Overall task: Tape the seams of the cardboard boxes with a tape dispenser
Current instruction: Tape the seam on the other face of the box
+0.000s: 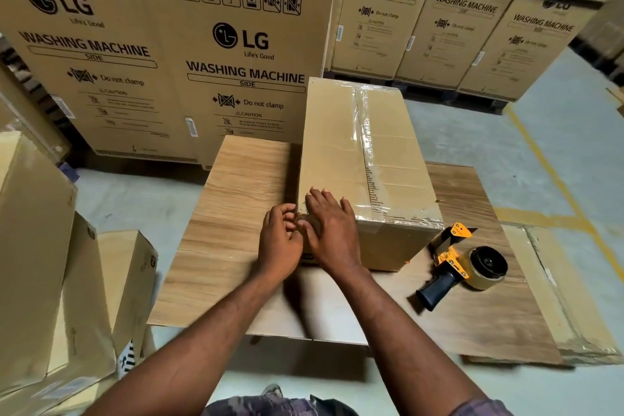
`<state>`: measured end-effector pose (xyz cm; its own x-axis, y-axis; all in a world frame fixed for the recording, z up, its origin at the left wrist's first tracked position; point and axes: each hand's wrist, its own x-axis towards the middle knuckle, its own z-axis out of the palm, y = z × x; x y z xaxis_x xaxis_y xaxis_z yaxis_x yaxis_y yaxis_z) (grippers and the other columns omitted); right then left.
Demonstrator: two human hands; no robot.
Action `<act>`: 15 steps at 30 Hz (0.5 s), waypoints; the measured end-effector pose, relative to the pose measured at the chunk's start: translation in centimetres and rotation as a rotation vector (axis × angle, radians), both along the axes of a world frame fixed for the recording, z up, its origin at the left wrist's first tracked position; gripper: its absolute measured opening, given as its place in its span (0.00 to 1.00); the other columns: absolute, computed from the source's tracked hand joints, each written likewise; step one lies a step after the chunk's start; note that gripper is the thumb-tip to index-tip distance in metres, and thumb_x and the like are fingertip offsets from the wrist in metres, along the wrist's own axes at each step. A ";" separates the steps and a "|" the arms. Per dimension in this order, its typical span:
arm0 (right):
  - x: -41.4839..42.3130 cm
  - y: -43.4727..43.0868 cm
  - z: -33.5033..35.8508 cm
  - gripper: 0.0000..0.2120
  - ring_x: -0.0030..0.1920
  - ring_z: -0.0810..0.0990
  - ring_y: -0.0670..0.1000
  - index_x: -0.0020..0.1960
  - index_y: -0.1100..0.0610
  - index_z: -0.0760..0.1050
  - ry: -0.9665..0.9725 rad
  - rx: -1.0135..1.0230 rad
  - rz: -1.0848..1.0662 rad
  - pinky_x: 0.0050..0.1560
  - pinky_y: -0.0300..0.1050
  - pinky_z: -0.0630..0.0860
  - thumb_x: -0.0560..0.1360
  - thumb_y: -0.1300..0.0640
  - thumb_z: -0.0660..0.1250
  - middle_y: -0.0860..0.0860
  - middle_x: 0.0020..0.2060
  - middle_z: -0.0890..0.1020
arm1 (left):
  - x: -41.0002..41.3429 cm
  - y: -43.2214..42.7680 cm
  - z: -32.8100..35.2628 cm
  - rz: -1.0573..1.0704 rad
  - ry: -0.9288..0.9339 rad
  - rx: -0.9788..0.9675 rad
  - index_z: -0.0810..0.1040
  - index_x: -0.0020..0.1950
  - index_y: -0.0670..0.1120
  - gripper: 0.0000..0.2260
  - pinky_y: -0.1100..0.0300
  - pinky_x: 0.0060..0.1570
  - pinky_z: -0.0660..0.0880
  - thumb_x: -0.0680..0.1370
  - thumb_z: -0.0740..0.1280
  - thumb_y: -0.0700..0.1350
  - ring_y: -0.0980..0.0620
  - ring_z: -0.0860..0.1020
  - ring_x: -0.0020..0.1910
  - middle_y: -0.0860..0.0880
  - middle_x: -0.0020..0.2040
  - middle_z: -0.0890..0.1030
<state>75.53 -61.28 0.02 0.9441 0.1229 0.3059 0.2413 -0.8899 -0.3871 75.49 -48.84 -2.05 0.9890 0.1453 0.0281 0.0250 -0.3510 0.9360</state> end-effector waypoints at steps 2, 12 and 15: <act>-0.1 0.2 -0.1 0.24 0.74 0.71 0.56 0.72 0.57 0.75 -0.021 0.003 -0.001 0.76 0.59 0.60 0.77 0.53 0.61 0.53 0.73 0.75 | 0.5 0.7 -0.6 -0.054 0.137 0.025 0.74 0.66 0.41 0.21 0.76 0.44 0.70 0.74 0.66 0.30 0.53 0.79 0.49 0.45 0.59 0.80; 1.5 -4.3 5.6 0.22 0.61 0.81 0.46 0.66 0.57 0.79 0.189 1.128 -0.338 0.64 0.43 0.77 0.76 0.73 0.67 0.51 0.62 0.83 | 2.6 0.3 2.3 0.009 0.045 -0.151 0.71 0.71 0.42 0.18 0.80 0.48 0.68 0.81 0.66 0.40 0.56 0.75 0.62 0.49 0.66 0.76; 2.7 -8.7 5.5 0.21 0.63 0.81 0.51 0.71 0.56 0.76 0.167 0.796 -0.523 0.65 0.46 0.75 0.78 0.60 0.71 0.52 0.62 0.83 | 4.1 -0.4 2.6 -0.032 0.103 -0.146 0.66 0.75 0.44 0.25 0.66 0.60 0.69 0.79 0.69 0.41 0.53 0.73 0.67 0.47 0.72 0.73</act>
